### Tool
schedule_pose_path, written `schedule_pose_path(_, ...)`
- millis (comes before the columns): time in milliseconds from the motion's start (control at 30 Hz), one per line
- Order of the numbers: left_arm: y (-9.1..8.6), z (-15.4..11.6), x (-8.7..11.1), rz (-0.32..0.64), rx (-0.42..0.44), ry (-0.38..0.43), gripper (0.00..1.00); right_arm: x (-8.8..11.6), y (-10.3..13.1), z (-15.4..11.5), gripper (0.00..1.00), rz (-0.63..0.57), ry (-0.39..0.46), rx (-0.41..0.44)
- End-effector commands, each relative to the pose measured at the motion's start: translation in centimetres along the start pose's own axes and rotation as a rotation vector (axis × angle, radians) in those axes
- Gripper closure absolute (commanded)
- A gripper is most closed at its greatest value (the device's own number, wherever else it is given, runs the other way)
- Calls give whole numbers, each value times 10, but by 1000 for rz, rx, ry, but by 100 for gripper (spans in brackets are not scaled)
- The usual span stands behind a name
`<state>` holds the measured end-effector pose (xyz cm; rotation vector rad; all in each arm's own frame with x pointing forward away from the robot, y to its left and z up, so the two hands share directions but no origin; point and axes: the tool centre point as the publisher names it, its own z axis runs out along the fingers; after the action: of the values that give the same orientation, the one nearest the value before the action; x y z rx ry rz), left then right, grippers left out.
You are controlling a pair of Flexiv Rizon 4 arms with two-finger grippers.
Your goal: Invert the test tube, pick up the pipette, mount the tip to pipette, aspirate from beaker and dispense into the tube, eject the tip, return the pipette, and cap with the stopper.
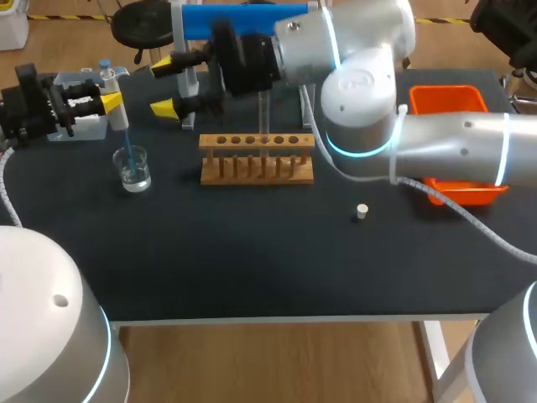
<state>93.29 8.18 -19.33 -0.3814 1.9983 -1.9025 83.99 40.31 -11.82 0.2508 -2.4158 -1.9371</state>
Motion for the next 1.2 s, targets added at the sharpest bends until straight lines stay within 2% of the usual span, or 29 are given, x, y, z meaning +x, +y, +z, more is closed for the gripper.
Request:
schedule_pose_path(33, 0, -1, 1, 1, 2, 0, 100, -7, 9, 10, 100, -11, 49, -7)
schedule_pose_path(667, 0, -1, 1, 1, 2, 0, 100, -41, 30, 31, 100, -19, 97, -170)
schedule_pose_path(900, 0, -1, 1, 1, 2, 0, 100, -50, 29, 37, 100, -5, 71, -191)
schedule_pose_path(1200, 0, -1, 1, 1, 2, 0, 100, -62, 31, 52, 100, 59, -11, -213)
